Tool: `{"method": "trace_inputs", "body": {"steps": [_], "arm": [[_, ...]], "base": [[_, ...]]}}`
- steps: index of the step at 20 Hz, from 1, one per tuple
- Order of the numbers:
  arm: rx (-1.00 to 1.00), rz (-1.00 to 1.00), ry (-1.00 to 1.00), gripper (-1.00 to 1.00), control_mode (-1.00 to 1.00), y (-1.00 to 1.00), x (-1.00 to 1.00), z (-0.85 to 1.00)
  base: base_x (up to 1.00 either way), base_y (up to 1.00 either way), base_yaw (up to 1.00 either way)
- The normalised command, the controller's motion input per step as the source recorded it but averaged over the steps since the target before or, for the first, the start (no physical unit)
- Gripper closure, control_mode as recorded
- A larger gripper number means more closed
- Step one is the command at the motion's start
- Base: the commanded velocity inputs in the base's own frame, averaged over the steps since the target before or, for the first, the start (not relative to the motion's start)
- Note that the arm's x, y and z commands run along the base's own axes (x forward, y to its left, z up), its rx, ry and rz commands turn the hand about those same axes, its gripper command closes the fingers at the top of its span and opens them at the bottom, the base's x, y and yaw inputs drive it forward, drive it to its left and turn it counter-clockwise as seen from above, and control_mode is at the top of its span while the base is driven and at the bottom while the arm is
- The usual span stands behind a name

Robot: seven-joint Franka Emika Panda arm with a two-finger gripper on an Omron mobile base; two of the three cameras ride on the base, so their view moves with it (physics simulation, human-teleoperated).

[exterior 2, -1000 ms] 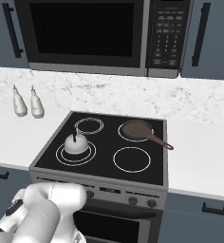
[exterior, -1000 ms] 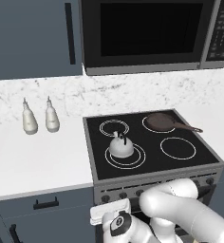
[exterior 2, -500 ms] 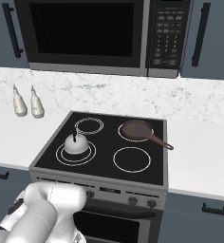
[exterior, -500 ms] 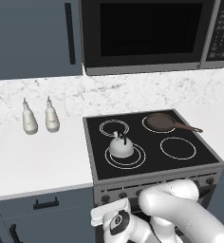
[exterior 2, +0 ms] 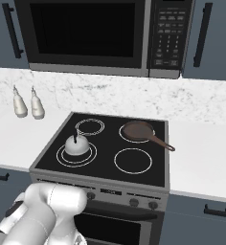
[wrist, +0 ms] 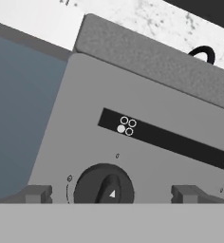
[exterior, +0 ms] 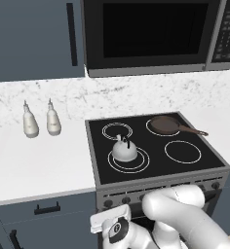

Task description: Pick the kettle from the counter and place it on a stove burner. Then turn the burner on.

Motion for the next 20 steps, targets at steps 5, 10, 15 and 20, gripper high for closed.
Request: {"method": "trace_inputs", "body": {"steps": [5,10,15,20], "arm": [[0.00,0.00,0.00,-1.00,-1.00,0.00,0.07,0.00],[0.00,0.00,0.00,-1.00,-1.00,0.00,0.07,0.00],[0.00,0.00,0.00,1.00,-1.00,0.00,0.00,0.00],[0.00,0.00,0.00,1.00,-1.00,0.00,0.00,0.00]], "base": [[0.00,0.00,0.00],[0.00,0.00,0.00],[0.00,0.00,0.00],[0.00,0.00,0.00]]}}
